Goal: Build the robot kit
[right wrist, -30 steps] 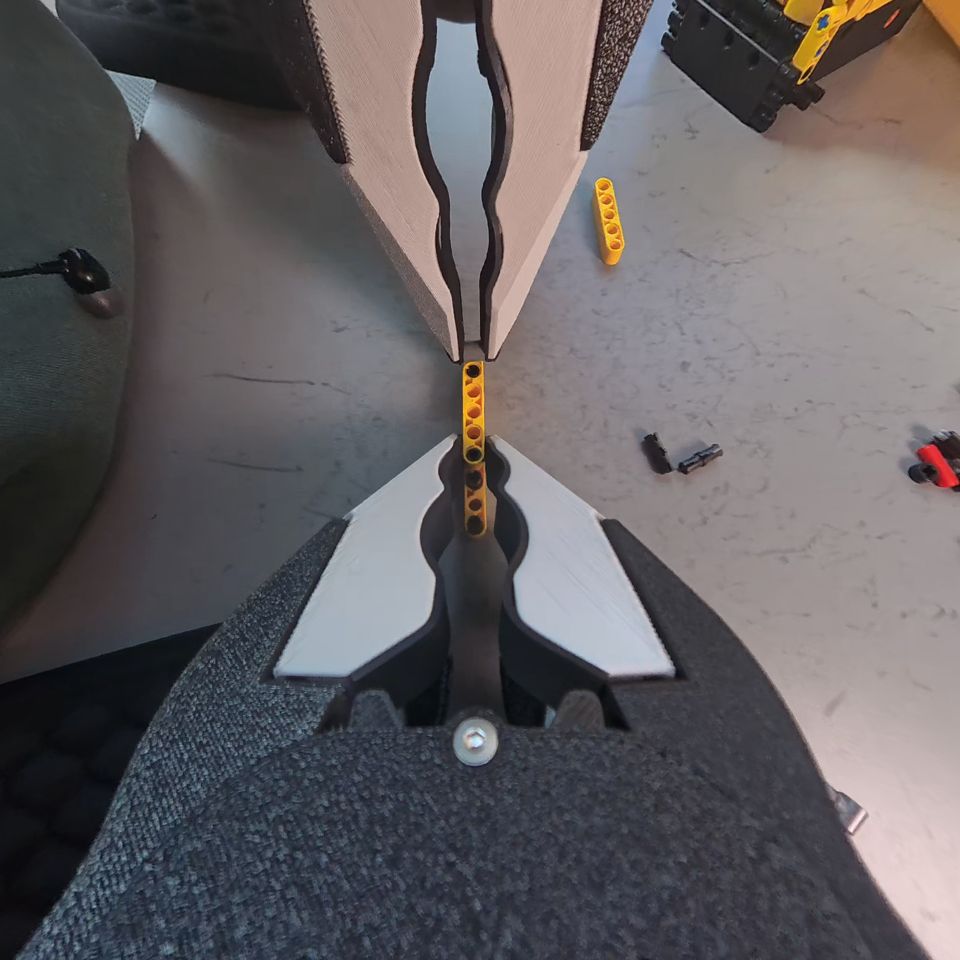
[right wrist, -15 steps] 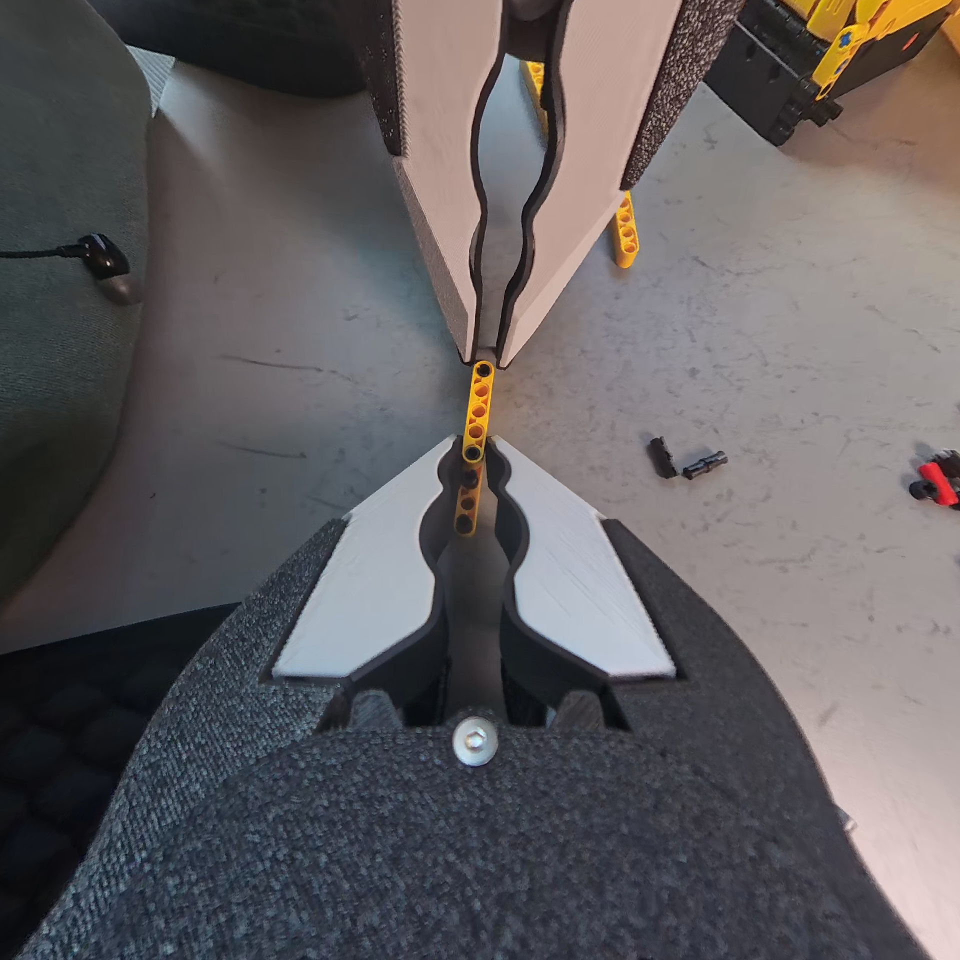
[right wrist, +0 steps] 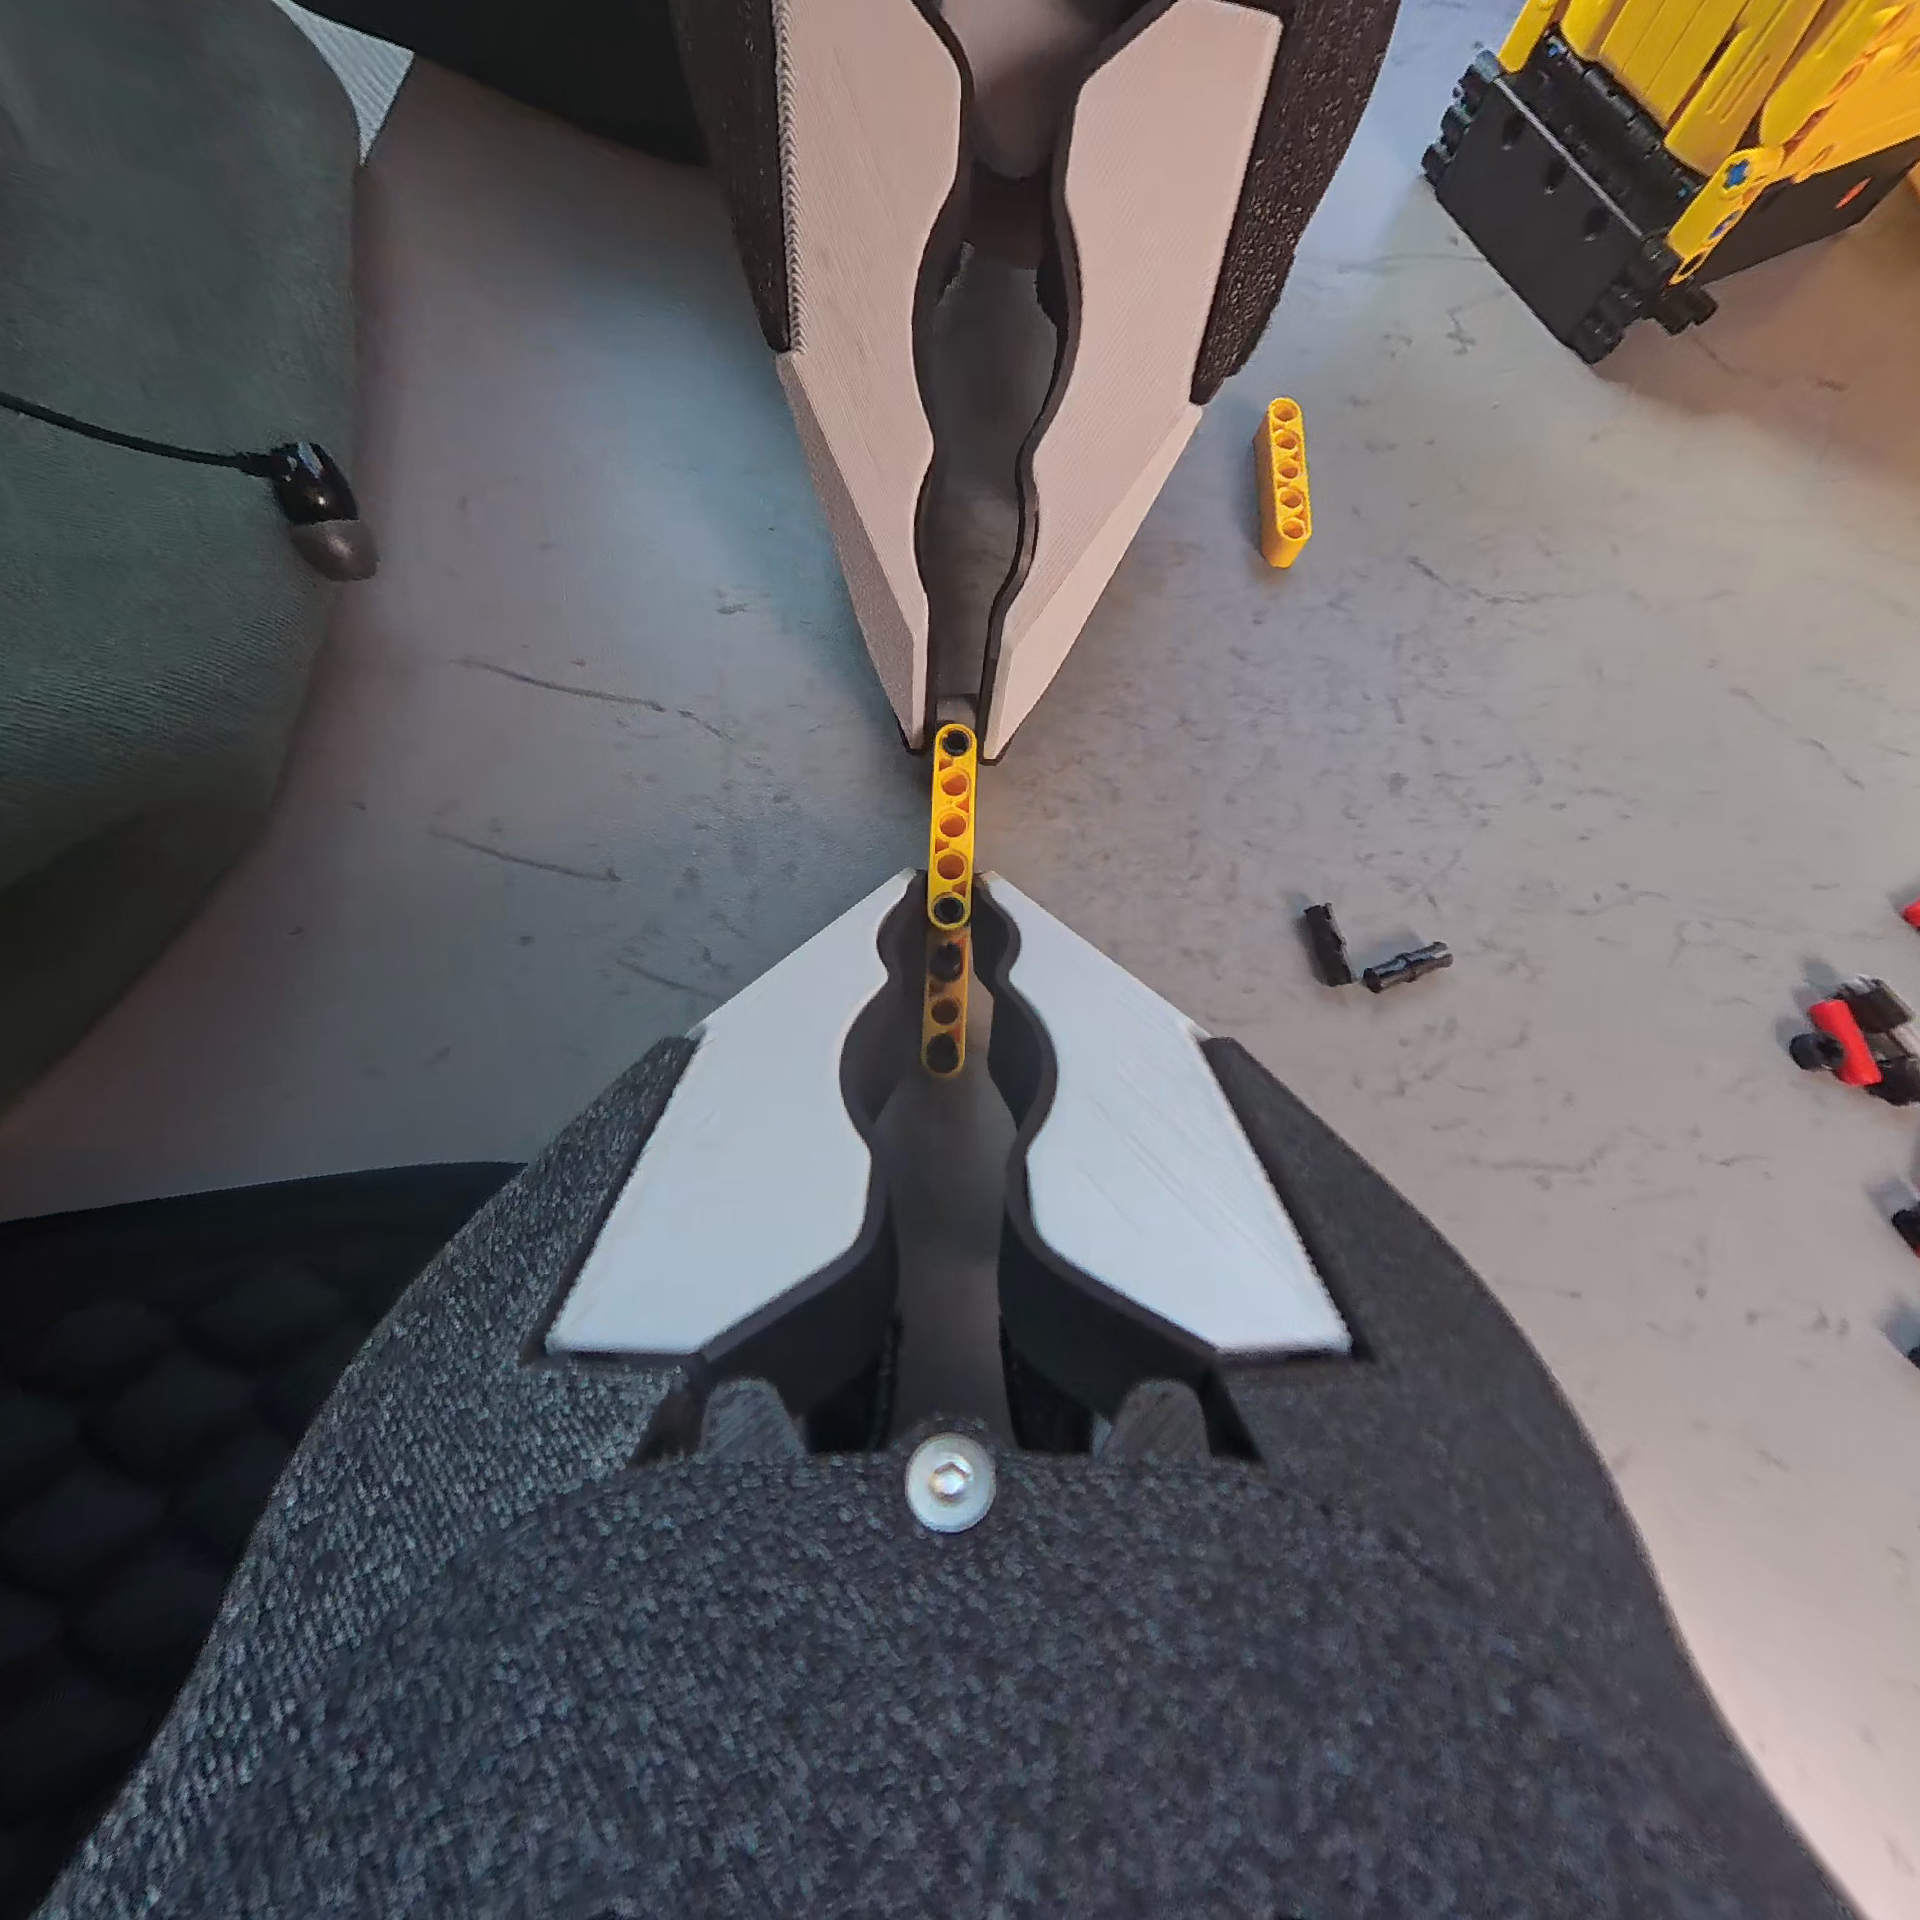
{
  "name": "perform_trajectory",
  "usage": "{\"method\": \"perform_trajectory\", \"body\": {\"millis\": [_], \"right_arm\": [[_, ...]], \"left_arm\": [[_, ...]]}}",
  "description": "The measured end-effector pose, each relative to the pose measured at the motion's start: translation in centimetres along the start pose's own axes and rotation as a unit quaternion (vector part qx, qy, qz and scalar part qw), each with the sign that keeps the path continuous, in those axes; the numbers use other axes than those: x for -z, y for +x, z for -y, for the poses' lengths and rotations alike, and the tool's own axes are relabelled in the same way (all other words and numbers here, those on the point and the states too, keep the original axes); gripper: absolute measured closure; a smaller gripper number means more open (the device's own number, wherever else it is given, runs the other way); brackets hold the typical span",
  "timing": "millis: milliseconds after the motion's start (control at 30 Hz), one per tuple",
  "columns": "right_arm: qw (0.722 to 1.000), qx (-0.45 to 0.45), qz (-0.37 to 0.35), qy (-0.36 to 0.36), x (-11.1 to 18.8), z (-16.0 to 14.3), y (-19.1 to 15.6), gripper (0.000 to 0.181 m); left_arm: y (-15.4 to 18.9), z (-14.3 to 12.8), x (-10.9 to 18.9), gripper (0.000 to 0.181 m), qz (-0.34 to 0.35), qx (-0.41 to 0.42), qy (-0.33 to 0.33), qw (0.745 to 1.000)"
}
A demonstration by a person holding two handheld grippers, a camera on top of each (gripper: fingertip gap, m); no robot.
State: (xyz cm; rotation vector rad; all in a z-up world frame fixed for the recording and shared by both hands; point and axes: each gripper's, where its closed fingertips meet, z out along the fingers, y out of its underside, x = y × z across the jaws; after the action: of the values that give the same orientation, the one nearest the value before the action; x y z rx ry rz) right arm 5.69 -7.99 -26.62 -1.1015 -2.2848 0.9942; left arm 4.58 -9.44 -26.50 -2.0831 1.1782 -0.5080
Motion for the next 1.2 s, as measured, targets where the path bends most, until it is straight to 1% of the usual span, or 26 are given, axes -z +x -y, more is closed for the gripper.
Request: {"method": "perform_trajectory", "body": {"millis": [433, 700, 800, 900, 1033, 1200], "right_arm": [[1.0, 0.003, 0.016, -0.004, -0.05, 0.04, -0.16, 0.174], [1.0, -0.003, 0.011, -0.006, -0.12, 0.08, -0.09, 0.174], [1.0, -0.001, 0.007, -0.005, -0.13, 0.1, -0.11, 0.174], [1.0, -0.001, 0.007, -0.005, -0.12, 0.1, -0.1, 0.174], [1.0, -0.002, 0.006, -0.005, -0.12, 0.1, -0.11, 0.174], [1.0, -0.006, 0.005, -0.006, -0.1, 0.08, -0.09, 0.174]], "left_arm": [[0.19, -0.1, 0.05, 0.174, -0.028, -0.031, 0.001, 0.999], [0.04, -0.09, 0.18, 0.174, -0.027, -0.014, 0.016, 0.999], [0.04, -0.08, 0.63, 0.168, -0.024, -0.012, 0.022, 0.999], [-0.09, 0.0, 0.99, 0.169, -0.017, -0.009, 0.032, 0.999], [0.01, 0.11, 0.68, 0.174, -0.011, -0.017, 0.029, 0.999], [-0.08, 0.18, 0.59, 0.175, -0.011, 0.016, 0.026, 0.999]]}}
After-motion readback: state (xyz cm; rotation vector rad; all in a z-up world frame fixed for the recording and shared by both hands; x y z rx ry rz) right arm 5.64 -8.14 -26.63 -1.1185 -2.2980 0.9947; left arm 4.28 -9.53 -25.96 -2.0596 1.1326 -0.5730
